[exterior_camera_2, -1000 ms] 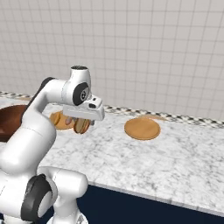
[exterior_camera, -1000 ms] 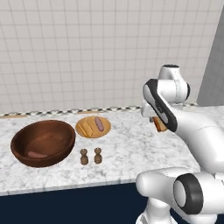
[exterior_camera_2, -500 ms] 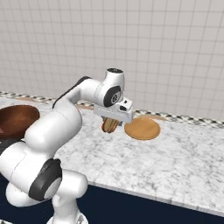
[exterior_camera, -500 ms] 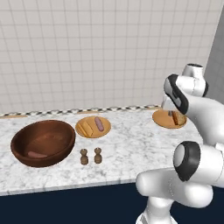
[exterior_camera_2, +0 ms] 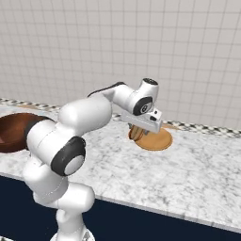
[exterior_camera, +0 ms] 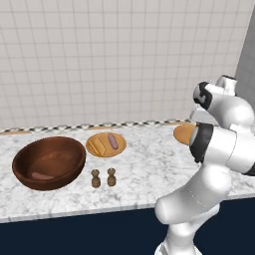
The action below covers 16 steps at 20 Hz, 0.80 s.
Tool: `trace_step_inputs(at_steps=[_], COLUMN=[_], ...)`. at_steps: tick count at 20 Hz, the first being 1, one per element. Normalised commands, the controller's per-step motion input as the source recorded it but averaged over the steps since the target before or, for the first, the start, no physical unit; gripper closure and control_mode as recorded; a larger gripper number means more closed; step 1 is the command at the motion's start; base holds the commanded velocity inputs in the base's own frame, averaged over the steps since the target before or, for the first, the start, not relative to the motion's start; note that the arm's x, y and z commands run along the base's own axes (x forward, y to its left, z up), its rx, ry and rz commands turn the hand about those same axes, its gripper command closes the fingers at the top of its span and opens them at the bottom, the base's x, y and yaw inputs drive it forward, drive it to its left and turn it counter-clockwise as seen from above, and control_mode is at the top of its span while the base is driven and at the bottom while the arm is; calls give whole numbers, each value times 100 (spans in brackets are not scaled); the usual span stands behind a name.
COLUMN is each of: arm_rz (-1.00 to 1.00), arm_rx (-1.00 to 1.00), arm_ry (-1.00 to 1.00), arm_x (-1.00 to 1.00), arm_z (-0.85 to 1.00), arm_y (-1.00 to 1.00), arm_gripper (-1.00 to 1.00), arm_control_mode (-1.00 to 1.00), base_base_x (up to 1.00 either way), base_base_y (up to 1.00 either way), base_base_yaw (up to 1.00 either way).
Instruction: Place one bun and one sausage from the bowl on each plate.
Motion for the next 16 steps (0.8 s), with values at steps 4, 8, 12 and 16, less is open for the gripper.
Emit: trace_step_inputs(at_steps=[4, 8, 12, 16], arm_rz=[5, 7, 9, 5], arm_rx=[0, 0, 0, -1], arm_ry=[7, 15, 13, 4], arm_x=[99, 82, 48, 38], arm_z=[-53, -30, -28, -48], arm_y=[15, -3, -25, -4], arm_gripper=[100, 100, 100, 100], arm_control_mode=[-100, -100, -100, -100], base_base_x=[0, 0, 0, 0], base_base_y=[0, 0, 0, 0], base_base_yaw=[0, 0, 0, 0])
